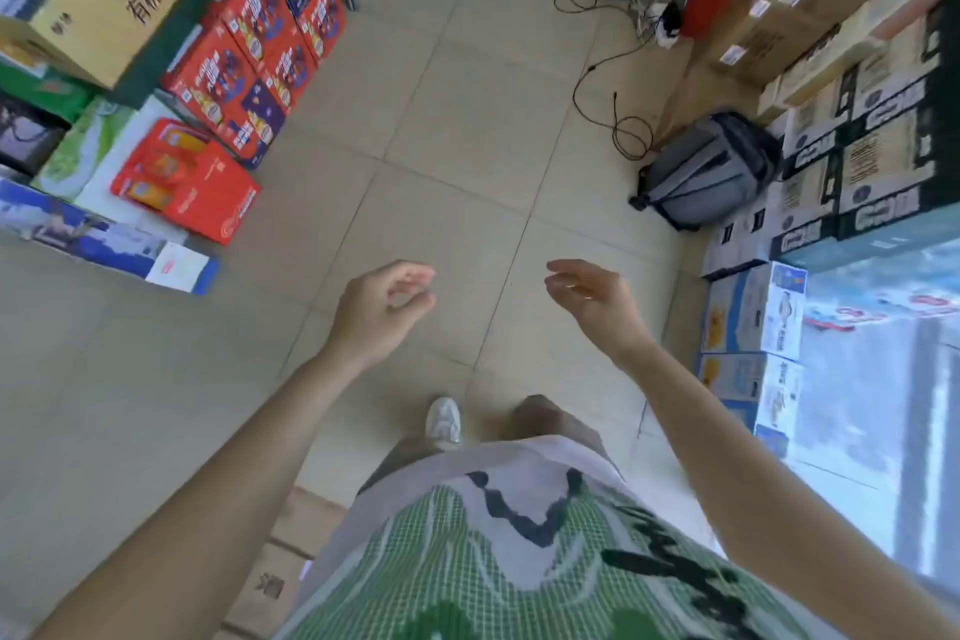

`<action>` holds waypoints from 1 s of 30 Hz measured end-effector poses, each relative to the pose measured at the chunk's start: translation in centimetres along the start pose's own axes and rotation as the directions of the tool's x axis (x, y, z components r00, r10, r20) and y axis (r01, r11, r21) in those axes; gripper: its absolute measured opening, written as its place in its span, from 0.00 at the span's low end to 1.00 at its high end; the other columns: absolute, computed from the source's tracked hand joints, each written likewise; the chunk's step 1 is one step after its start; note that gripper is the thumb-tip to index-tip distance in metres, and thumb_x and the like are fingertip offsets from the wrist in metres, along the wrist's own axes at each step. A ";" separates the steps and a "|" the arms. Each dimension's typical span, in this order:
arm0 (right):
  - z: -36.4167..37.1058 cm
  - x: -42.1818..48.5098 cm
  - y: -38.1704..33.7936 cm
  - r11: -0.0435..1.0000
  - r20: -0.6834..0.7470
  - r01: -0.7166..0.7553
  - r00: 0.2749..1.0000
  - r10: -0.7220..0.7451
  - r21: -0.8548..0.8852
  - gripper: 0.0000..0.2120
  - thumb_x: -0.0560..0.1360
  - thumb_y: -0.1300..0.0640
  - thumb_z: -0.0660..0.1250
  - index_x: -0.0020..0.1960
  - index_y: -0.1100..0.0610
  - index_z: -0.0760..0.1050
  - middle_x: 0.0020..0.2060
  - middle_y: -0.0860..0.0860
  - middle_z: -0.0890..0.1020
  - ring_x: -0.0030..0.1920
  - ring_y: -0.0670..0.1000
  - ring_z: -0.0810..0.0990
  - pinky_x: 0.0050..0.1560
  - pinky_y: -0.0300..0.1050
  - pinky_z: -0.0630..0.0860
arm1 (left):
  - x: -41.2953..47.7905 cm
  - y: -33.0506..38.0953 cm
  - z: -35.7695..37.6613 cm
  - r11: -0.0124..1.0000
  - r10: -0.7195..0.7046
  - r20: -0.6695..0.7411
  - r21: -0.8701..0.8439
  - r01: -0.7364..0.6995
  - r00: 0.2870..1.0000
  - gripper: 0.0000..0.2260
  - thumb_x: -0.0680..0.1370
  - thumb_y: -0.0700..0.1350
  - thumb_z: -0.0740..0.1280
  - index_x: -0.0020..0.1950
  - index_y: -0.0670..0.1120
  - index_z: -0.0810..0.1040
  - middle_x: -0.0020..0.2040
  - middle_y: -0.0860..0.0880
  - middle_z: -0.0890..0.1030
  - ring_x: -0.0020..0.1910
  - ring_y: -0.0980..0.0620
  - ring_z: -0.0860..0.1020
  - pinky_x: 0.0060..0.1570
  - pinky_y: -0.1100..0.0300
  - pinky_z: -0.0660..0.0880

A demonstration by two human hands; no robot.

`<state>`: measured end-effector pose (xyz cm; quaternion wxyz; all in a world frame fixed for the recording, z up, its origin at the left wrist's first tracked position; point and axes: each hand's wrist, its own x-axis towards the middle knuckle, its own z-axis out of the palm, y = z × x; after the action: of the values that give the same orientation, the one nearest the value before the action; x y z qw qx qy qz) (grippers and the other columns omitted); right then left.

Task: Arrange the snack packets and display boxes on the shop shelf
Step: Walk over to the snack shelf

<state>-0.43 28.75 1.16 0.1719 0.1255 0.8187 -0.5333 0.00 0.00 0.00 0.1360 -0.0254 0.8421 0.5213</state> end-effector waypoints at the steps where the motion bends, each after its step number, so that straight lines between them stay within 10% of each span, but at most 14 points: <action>1: 0.2 0.4 0.2 1.000 -0.009 -0.015 1.000 0.015 0.007 0.10 0.77 0.59 0.71 0.57 0.52 0.81 0.44 0.45 0.85 0.44 0.43 0.83 0.49 0.36 0.77 | 0.7 -0.1 -0.2 1.000 -0.013 -0.004 -0.018 0.013 1.000 0.11 0.71 0.49 0.71 0.53 0.54 0.82 0.48 0.60 0.84 0.49 0.62 0.82 0.57 0.60 0.77; 13: -2.1 10.7 1.7 0.967 -0.018 -0.251 0.968 0.251 -0.033 0.08 0.76 0.59 0.71 0.54 0.49 0.81 0.42 0.45 0.86 0.42 0.41 0.83 0.45 0.33 0.74 | 16.4 2.2 -0.4 0.997 -0.076 0.056 0.036 0.074 0.996 0.11 0.73 0.46 0.73 0.55 0.50 0.84 0.49 0.56 0.85 0.50 0.60 0.82 0.56 0.64 0.76; 30: -5.3 38.0 -13.2 0.999 0.094 -0.032 0.995 0.036 -0.044 0.10 0.76 0.59 0.70 0.56 0.52 0.82 0.44 0.47 0.85 0.47 0.49 0.84 0.51 0.41 0.78 | 31.3 0.3 -6.5 0.904 -0.382 0.041 0.221 0.365 0.923 0.14 0.70 0.55 0.69 0.54 0.54 0.82 0.49 0.60 0.85 0.52 0.58 0.82 0.60 0.51 0.78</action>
<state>-40.92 29.21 -1.64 0.2222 0.1106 0.8184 -0.5182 -31.45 -2.48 -5.01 0.2701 -0.1502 0.8652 0.3948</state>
